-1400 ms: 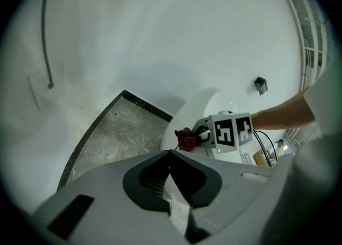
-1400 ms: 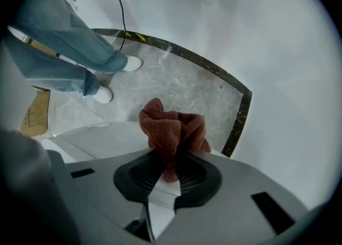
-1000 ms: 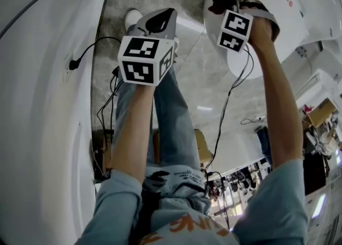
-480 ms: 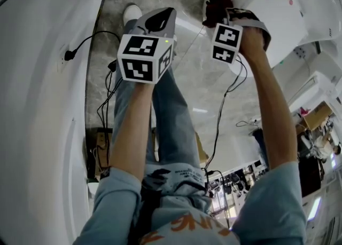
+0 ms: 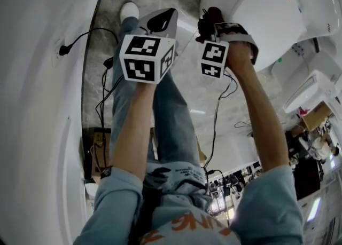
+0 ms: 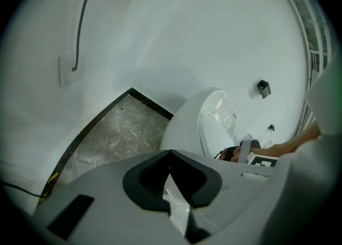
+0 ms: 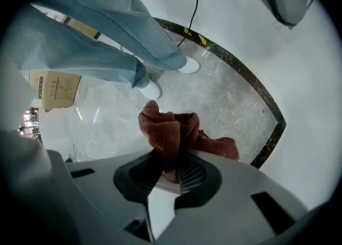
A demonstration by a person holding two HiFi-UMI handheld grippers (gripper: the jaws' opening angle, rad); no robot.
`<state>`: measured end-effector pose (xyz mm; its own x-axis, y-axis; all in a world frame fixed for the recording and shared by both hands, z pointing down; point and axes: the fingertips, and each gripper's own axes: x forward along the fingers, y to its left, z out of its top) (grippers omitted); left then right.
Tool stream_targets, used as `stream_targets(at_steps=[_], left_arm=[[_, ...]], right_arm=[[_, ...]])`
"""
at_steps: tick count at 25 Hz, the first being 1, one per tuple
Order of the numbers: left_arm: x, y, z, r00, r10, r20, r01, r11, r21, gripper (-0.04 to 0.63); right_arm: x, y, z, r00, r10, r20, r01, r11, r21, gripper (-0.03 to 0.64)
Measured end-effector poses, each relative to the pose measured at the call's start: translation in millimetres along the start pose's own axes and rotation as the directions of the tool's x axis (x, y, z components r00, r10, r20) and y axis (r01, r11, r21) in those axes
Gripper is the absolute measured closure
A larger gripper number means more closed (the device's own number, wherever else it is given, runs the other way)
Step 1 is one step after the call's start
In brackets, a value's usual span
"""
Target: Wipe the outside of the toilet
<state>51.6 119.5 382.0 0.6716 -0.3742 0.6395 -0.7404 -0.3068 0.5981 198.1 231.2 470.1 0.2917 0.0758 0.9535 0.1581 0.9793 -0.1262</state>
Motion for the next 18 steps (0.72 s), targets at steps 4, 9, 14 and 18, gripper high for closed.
stream_targets(at_steps=[4,9,14,18], left_arm=[[-0.7,-6.0,-4.8,1.000,-0.002,0.001,0.002,1.000,-0.007,0.601],[-4.5,-9.2,-6.8,1.000,-0.004,0.011,0.004,1.000,0.001,0.603],[-5.4,-11.1,-15.2,1.000,-0.002,0.007,0.002,1.000,0.000,0.601],[-5.6,-12.0,-18.6,1.000,-0.002,0.001,0.002,1.000,-0.004,0.601]], right_arm=[[1.8,23.9,4.9,0.999,0.031,0.009,-0.031,1.000,0.001,0.558],[5.3,56.7,13.6,0.997,0.081,0.007,-0.081,0.997,0.004,0.558],[6.7,85.4,22.4,0.990,0.123,0.067,-0.130,0.987,0.096,0.557],[-12.5,76.8,39.5,0.955,0.096,0.281,-0.187,0.930,0.317,0.554]])
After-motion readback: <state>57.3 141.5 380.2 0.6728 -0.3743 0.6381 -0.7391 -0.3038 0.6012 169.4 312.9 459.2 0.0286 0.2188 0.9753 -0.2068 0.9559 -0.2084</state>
